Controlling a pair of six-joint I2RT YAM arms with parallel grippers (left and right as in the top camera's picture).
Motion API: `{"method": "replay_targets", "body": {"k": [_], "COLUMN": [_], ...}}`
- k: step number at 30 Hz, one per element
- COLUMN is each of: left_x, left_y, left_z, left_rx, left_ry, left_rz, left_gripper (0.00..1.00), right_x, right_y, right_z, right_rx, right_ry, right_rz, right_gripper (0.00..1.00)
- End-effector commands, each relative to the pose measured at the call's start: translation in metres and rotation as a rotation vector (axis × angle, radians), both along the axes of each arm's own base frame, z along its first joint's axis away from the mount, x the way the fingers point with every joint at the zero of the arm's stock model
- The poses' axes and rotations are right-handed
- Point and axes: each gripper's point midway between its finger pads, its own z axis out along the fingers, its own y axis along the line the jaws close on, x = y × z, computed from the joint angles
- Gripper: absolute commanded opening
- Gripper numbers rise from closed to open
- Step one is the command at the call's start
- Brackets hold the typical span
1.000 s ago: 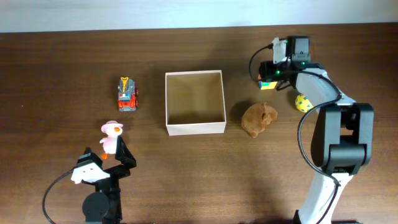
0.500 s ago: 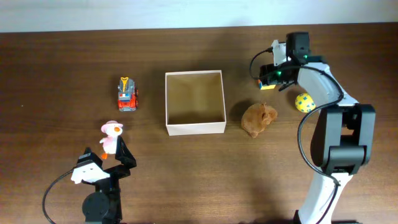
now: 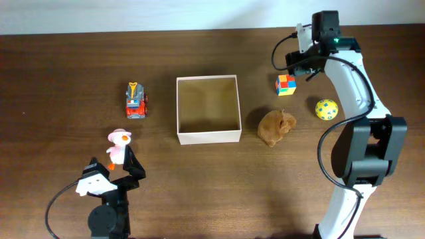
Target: Pack container
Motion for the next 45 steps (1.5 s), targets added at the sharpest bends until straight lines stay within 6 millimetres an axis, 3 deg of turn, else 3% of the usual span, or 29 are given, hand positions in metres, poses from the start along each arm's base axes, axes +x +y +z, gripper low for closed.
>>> {"method": "replay_targets", "body": {"k": [1, 8, 20, 30, 35, 45], "left_x": [0.000, 0.000, 0.000, 0.000, 0.000, 0.000], "left_y": [-0.001, -0.001, -0.001, -0.001, -0.001, -0.001], "left_z": [-0.002, -0.002, -0.002, -0.002, -0.002, -0.002], "left_rx": [0.015, 0.015, 0.015, 0.015, 0.015, 0.015], "left_ry": [0.003, 0.003, 0.003, 0.003, 0.003, 0.003], "left_rz": [-0.010, -0.010, -0.010, -0.010, -0.010, -0.010], "left_gripper": [0.99, 0.99, 0.99, 0.99, 0.99, 0.99], "right_x": [-0.001, 0.001, 0.010, 0.010, 0.009, 0.004], "right_y": [0.000, 0.005, 0.019, 0.027, 0.028, 0.027], "right_z": [-0.003, -0.009, -0.057, -0.086, -0.087, -0.093], "right_rx": [-0.029, -0.021, 0.061, 0.062, 0.064, 0.072], "right_ry": [0.018, 0.019, 0.074, 0.115, 0.121, 0.146], "right_rz": [0.009, 0.004, -0.019, -0.006, -0.009, -0.032], "right_gripper": [0.71, 0.71, 0.70, 0.70, 0.70, 0.59]}}
